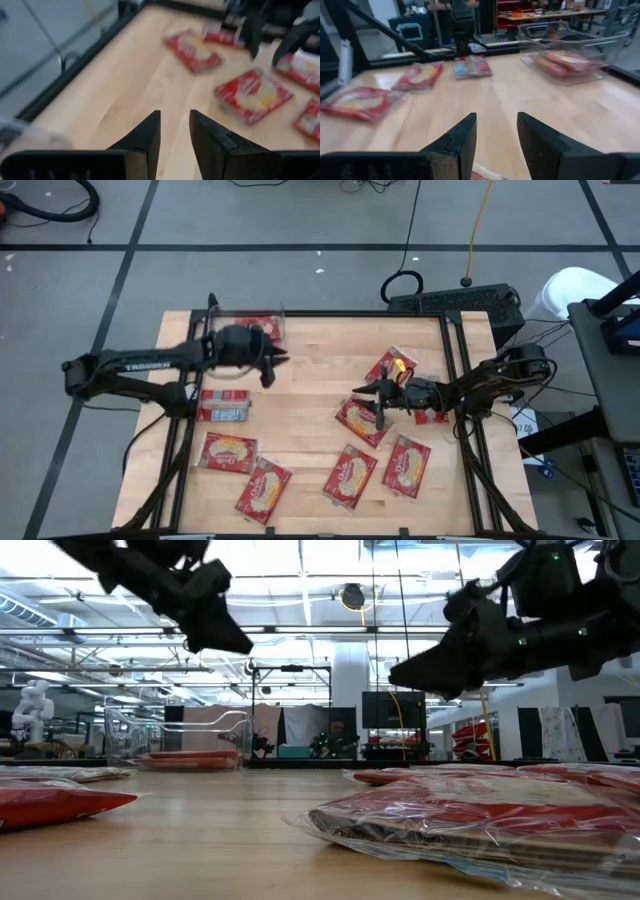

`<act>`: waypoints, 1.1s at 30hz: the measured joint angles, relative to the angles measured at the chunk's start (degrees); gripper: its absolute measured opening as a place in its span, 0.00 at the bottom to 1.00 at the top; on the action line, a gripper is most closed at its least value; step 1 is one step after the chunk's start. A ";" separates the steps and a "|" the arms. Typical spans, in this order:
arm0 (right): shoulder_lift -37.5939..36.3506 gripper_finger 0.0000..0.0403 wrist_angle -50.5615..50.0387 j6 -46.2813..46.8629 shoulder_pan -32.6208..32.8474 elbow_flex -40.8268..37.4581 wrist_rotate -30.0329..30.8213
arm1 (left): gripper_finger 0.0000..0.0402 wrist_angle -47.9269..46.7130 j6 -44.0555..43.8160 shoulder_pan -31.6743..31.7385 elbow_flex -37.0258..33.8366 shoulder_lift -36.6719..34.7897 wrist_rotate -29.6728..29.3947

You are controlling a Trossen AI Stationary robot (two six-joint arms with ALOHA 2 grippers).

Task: Sort popcorn bags into baskets
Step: Put the red popcorn bag into the transparent bin

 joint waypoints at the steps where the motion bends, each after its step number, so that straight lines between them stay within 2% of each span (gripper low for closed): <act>1: 0.00 0.34 -1.98 1.12 0.75 1.00 0.10 | 0.27 3.42 -0.29 -2.39 -1.56 -0.49 -2.02; 7: 0.01 0.35 -24.83 6.65 6.29 10.46 5.79 | 0.26 12.94 -2.86 -15.45 -7.57 -1.86 -17.84; 10: 0.02 0.35 -37.64 8.18 8.33 15.49 7.36 | 0.26 15.34 -3.32 -20.31 -8.31 -1.48 -22.06; 16: 0.02 0.35 -53.22 10.43 12.07 22.63 9.31 | 0.26 17.33 -5.05 -27.77 -8.41 -0.51 -25.11; 22: 0.00 0.35 -69.89 15.81 16.32 27.16 10.93 | 0.26 18.27 -5.82 -32.58 -8.31 0.58 -26.89; 27: 0.00 0.37 -82.67 24.99 20.10 29.90 11.78 | 0.26 18.55 -6.08 -34.95 -8.30 1.68 -27.89; 33: -3.33 0.47 -94.41 37.70 22.53 30.38 9.15 | 0.26 19.16 -5.53 -35.41 -8.35 4.03 -27.93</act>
